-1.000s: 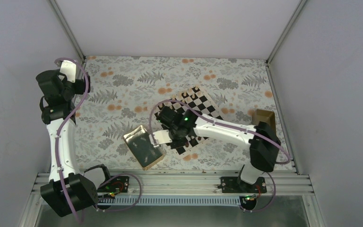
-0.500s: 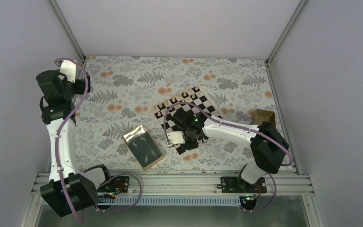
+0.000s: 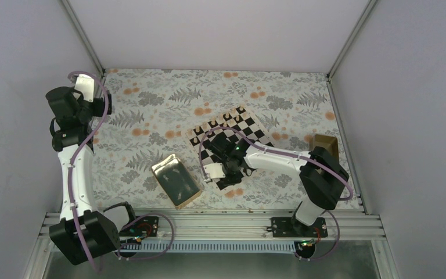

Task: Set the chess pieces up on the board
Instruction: Place the chess piece on the chessboard.

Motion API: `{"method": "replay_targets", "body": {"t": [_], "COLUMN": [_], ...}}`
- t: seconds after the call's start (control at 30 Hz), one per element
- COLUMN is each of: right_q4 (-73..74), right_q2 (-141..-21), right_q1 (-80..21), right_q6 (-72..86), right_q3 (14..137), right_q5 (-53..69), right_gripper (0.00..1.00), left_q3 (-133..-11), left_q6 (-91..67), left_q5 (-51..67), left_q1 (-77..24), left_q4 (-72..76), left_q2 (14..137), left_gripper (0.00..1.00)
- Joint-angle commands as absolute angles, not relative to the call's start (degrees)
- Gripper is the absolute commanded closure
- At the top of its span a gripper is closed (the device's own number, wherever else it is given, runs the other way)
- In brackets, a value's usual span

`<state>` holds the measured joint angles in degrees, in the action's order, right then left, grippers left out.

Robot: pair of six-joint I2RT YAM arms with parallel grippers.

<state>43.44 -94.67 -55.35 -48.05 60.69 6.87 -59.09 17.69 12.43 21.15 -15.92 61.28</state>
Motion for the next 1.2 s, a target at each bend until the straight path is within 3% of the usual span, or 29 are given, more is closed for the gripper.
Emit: {"method": "replay_targets", "body": {"t": [0.0,0.9,1.17], "right_q4": [44.4,42.8,43.5], "right_q2": [-94.9,-99.3,-97.3], "right_q1": [-55.1,-55.8,-55.8], "right_q6": [-48.8,-49.3,-48.8], "right_q3": [60.6,61.9,62.4], "right_q5": [8.6,9.7,10.4], "right_gripper": [0.94,0.93,0.78], "left_q3": [-58.7,-58.5,-58.6], "left_q6": [17.2,17.4,17.4], "left_q5": [12.4,12.0,12.2], "left_q1": [21.4,21.4,21.4], "left_q4": [-14.9,-14.9,-14.9], "left_q2": [61.4,61.4,61.6], "left_gripper": [0.0,0.0,0.0]}}
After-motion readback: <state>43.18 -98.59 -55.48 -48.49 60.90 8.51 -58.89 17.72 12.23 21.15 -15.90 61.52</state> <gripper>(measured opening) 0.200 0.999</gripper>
